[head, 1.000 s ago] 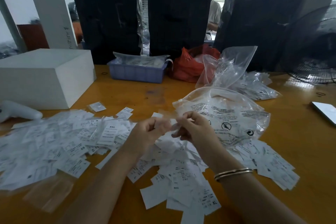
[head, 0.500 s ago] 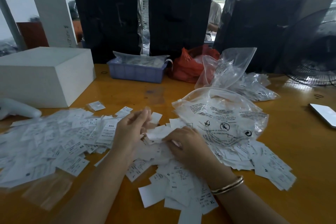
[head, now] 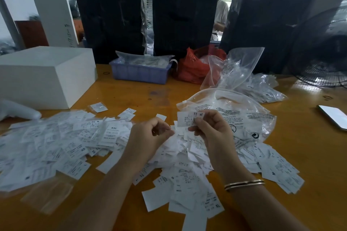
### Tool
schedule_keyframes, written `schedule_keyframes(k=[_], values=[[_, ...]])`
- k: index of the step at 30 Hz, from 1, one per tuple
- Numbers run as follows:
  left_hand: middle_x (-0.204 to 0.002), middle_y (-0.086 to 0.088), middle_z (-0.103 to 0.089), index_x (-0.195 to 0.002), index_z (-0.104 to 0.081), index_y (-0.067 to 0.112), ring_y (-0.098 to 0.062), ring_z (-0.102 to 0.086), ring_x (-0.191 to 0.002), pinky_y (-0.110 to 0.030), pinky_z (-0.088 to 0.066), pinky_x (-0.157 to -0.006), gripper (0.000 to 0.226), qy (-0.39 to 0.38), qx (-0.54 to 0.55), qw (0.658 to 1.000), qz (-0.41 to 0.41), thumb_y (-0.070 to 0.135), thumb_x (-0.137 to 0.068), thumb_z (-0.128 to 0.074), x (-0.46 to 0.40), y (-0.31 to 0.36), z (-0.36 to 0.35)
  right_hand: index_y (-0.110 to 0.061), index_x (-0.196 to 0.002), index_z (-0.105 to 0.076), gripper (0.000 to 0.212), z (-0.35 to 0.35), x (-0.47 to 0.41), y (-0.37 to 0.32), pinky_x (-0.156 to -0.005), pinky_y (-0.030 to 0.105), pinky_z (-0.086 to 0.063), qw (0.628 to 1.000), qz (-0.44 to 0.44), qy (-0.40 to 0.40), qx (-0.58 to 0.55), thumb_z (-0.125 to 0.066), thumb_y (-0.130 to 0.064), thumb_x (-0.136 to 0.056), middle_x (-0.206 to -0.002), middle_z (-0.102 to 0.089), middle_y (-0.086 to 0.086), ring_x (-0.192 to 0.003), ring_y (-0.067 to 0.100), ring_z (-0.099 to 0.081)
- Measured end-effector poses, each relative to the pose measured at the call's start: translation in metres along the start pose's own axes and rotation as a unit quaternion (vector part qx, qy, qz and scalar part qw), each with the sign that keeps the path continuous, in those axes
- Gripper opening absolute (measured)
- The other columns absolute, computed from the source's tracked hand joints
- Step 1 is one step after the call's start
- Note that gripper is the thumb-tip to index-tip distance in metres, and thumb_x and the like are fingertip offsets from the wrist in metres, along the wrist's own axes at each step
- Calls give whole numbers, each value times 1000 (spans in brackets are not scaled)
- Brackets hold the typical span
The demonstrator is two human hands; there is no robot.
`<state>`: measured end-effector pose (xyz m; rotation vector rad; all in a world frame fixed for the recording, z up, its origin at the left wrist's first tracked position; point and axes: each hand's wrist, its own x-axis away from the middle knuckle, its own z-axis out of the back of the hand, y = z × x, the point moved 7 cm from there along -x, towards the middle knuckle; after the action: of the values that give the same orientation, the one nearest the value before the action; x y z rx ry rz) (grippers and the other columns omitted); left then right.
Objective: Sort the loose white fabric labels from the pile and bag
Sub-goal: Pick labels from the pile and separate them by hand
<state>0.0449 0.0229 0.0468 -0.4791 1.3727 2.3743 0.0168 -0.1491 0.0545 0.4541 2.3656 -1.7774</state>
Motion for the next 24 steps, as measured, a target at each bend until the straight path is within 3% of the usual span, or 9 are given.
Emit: schedule_keyframes(k=[6, 11, 14, 17, 20, 24], values=[[-65, 15, -60, -66, -52, 38, -4, -57, -63, -11, -45, -56, 30, -8, -49, 997, -52, 26, -75, -78, 1, 9, -4, -10, -84, -58, 15, -9, 2, -4, -63, 20, -53, 988, 73, -28, 131, -56, 5, -89, -70, -67, -6, -68, 15, -68], [-64, 17, -56, -73, -66, 10, -1, -54, -59, -13, -45, -56, 21, -15, -66, 996, -63, 26, -74, -79, 1, 11, -6, -24, -81, -59, 29, -17, 5, -5, -67, 24, -56, 964, 120, -36, 236, -59, 4, -88, -73, -68, -14, -70, 9, -68], [-64, 19, -55, -68, -61, 19, -1, -55, -59, -11, -44, -59, 21, -18, -65, 995, -69, 26, -73, -80, 1, 13, -7, -30, -80, -58, 34, -17, 6, -8, -69, 29, -57, 955, 140, -24, 259, -59, 4, -87, -74, -67, -17, -72, 8, -67], [-67, 26, -52, -64, -52, 31, 11, -55, -68, -4, -42, -60, 30, -17, -60, 995, -73, 24, -73, -80, 3, 15, -6, -30, -80, -58, 35, -16, 6, -11, -69, 28, -57, 951, 154, -18, 268, -59, 4, -87, -74, -67, -18, -73, 6, -67], [-65, 22, -53, -71, -60, 24, 10, -54, -69, -6, -42, -60, 20, -22, -57, 995, -78, 26, -73, -79, 2, 15, -7, -31, -80, -57, 36, -16, 7, -11, -70, 28, -57, 947, 152, -20, 281, -59, 4, -86, -74, -67, -20, -73, 5, -67], [-69, 22, -57, -75, -60, 29, 7, -56, -71, -7, -44, -61, 19, -30, -39, 996, -71, 25, -74, -79, 2, 15, -7, -28, -80, -57, 35, -14, 6, -13, -70, 26, -57, 950, 155, -13, 271, -58, 7, -87, -74, -67, -18, -74, 5, -68]])
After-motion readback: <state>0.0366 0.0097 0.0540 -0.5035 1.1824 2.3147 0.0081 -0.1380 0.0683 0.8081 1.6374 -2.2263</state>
